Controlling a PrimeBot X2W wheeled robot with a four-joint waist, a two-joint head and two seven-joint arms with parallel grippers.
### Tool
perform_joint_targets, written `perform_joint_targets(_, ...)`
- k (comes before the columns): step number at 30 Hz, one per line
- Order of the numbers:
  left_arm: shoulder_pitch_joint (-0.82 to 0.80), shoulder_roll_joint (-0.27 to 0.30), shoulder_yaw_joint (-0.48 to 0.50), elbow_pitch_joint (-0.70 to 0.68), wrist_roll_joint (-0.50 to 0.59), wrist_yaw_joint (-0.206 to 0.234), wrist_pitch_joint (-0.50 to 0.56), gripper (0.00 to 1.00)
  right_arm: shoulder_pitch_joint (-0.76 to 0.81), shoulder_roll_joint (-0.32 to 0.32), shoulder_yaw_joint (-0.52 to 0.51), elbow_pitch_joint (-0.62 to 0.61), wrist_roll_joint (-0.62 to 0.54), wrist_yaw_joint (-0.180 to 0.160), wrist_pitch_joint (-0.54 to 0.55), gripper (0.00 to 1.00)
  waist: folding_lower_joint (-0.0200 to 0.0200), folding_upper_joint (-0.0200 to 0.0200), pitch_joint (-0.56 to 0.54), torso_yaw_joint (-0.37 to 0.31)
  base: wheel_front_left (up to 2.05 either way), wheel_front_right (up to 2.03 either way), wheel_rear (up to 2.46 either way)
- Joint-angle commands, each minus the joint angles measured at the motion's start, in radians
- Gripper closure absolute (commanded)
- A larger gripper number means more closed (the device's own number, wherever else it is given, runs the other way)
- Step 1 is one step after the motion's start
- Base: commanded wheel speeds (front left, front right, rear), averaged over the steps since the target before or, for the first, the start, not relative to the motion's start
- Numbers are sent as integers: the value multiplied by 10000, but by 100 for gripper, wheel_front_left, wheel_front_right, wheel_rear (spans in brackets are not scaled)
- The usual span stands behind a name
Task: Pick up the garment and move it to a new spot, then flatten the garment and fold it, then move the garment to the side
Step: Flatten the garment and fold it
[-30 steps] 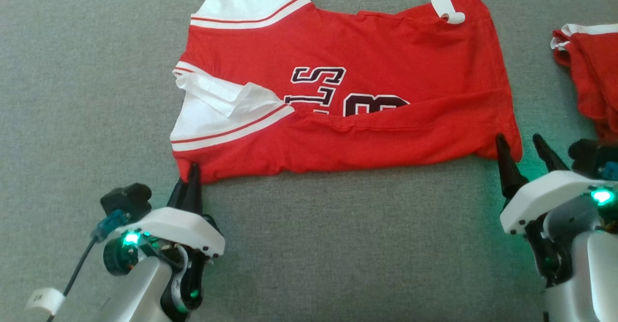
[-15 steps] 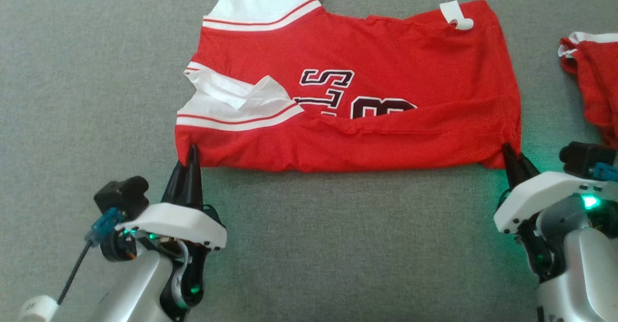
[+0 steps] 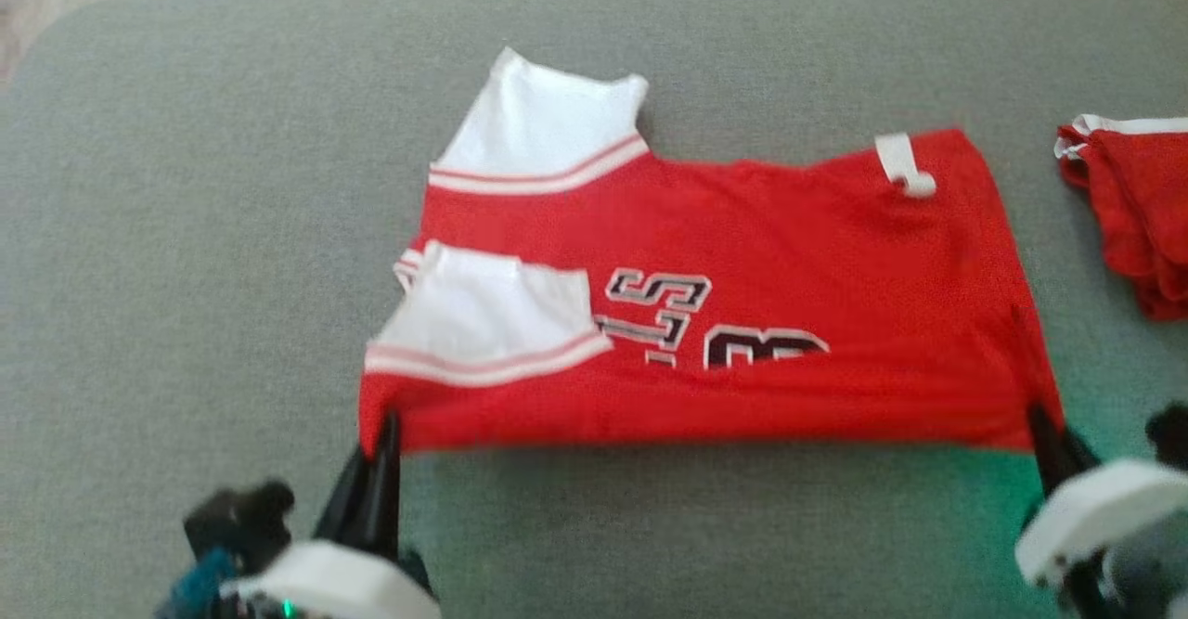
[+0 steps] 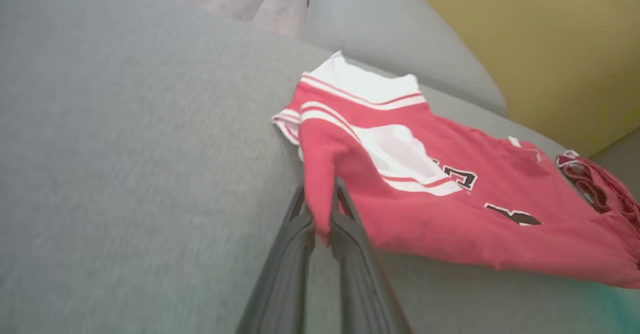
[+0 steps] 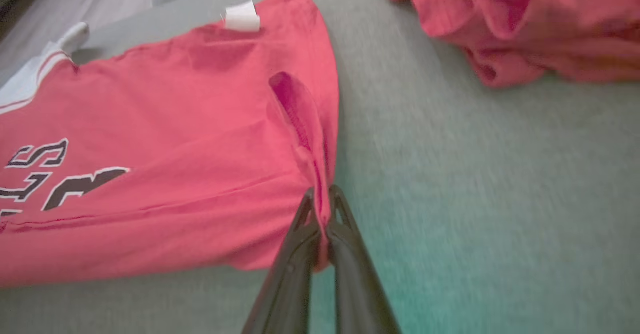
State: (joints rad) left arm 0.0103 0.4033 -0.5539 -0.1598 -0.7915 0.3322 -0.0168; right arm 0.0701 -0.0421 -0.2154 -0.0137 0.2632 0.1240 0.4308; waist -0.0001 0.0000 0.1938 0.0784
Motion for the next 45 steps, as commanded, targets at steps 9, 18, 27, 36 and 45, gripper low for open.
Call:
perform_joint_targets(9, 1196, 120, -44, -259, -260, 310, -49, 80, 1502, -81, -34, -913, 557, 67, 150, 0, 1, 0, -272, 14, 0, 0, 0)
perform_joint_targets(18, -72, 683, 180, -233, 370, 155, 28, 0, 1000, -81, -109, -1068, 147, 67, -413, 0, 1, 0, -143, -380, 0, 0, 0)
perform_joint_targets(27, -4103, 2032, 565, -189, 1379, -801, 1494, 0, -1167, -81, 568, -1341, -631, 67, -545, 0, 1, 0, 644, -902, 0, 0, 0)
perform_joint_targets(36, -8406, 2416, -156, 2541, 1699, -2873, 3985, 0, -3320, -81, 1737, -1039, -912, 67, -511, 0, 1, 0, 1991, -1831, 0, 0, 0)
perform_joint_targets(45, -9367, 2175, -543, 4602, 1595, -3575, 4624, 0, -4062, -81, 2300, -607, -808, 67, -810, 0, 1, 0, 2840, -2473, 0, 0, 0)
